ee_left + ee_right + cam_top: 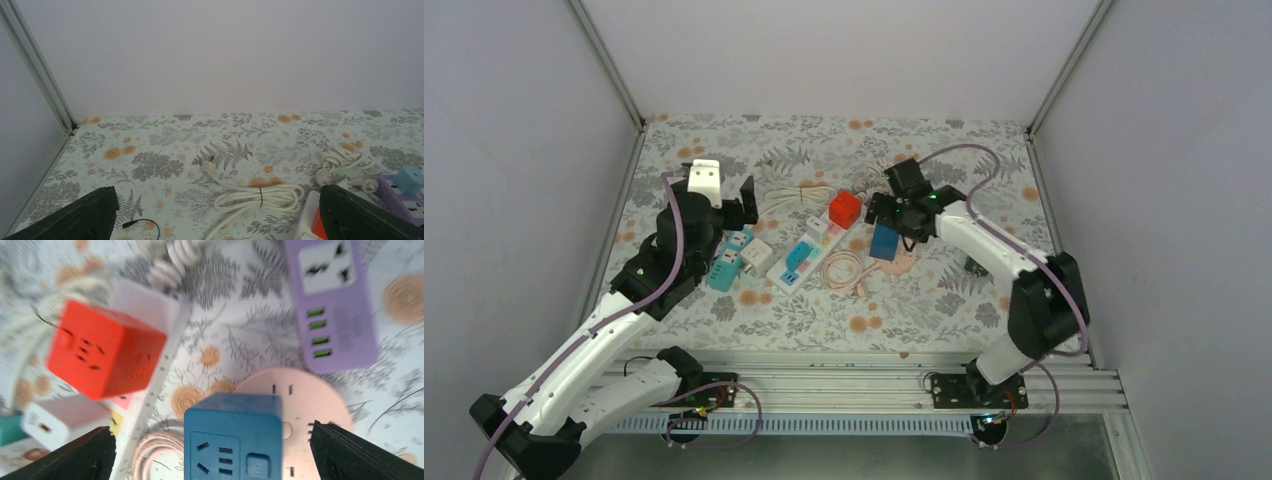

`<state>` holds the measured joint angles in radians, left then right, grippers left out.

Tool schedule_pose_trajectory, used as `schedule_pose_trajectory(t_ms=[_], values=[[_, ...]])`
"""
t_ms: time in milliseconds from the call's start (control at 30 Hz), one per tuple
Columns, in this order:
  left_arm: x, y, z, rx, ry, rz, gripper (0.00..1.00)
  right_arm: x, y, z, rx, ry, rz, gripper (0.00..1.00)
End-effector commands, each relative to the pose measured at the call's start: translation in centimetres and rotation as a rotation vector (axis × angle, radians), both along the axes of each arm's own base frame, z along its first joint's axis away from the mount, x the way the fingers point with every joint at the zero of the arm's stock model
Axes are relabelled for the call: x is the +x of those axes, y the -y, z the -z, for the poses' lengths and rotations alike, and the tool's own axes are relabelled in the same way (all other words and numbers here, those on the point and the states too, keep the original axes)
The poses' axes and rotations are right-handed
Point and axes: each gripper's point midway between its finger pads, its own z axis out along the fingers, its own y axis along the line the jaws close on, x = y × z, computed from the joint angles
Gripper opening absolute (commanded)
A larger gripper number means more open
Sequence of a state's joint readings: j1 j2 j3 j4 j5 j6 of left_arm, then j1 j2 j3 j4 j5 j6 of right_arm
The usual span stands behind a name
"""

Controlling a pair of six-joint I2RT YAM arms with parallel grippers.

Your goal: Insert the plug

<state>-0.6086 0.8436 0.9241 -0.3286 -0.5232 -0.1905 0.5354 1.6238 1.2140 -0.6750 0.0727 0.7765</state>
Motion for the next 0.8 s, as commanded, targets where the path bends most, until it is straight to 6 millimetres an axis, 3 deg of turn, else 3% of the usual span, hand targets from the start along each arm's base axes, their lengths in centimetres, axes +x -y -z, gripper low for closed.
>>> schedule_pose_trajectory(t_ms=[0, 167, 433, 567, 767], values=[[0.3, 0.0, -0.4, -0.013, 0.012, -0.010, 1.00, 1.4, 3.9, -4.1, -0.015, 0.160, 0.064, 1.00], [0.3, 0.7, -0.7, -0.030, 0.011, 0.024, 1.00, 1.0, 10.4, -5.7, -0.065, 0.239, 0.198, 1.00], [0.3, 1.9, -0.8, -0.056, 0.016, 0.086, 1.00, -1.6, 19.1, -5.5, -0.132, 0.296, 0.411, 1.00], [0.2, 2.3, -0.7, -0.069, 0.012, 0.109, 1.00, -2.4, 21.9, -2.9, -0.112, 0.214, 0.480, 1.00], [0.1, 2.7, -0.3, -0.086, 0.003, 0.127, 1.00, -3.3, 23.7, 2.5, -0.118, 0.075, 0.522, 1.00]])
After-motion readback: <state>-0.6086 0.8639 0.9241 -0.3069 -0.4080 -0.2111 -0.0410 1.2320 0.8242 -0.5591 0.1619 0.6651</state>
